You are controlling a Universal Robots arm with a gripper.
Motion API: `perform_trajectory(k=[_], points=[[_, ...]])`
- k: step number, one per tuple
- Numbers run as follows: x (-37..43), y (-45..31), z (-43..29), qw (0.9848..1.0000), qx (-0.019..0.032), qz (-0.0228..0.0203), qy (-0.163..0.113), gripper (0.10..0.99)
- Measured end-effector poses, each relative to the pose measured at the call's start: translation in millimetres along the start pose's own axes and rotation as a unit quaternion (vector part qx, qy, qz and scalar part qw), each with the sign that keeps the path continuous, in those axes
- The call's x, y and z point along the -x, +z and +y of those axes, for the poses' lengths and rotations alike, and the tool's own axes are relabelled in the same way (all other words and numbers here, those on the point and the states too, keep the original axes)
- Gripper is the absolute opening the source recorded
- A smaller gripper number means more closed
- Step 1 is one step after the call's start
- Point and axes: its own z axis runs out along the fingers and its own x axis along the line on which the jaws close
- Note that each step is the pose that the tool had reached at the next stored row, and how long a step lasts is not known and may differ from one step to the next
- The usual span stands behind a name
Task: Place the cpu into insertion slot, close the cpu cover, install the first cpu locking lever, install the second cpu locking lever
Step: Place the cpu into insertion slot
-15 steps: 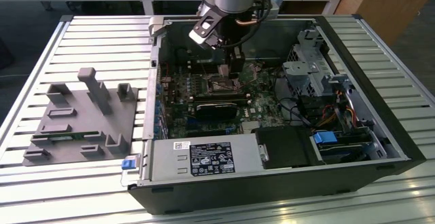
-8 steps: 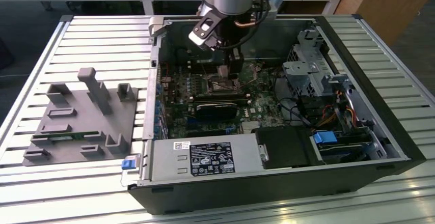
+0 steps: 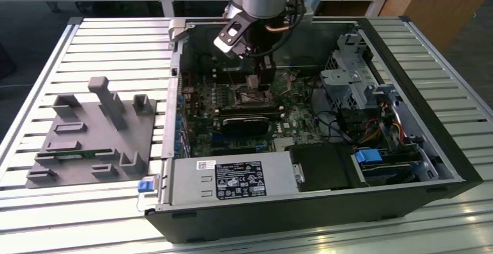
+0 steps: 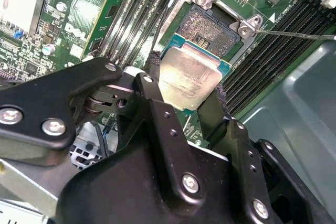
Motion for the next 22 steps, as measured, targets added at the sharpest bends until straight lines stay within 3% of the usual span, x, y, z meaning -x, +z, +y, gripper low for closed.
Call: perform_trajectory(k=[12,22], points=[[-0.1,3.5,-0.2,1.0,0.0,0.0001,0.0,0.537],[-1.4,12.7,-0.9,1.0,0.0,0.0,0.0,0.537]])
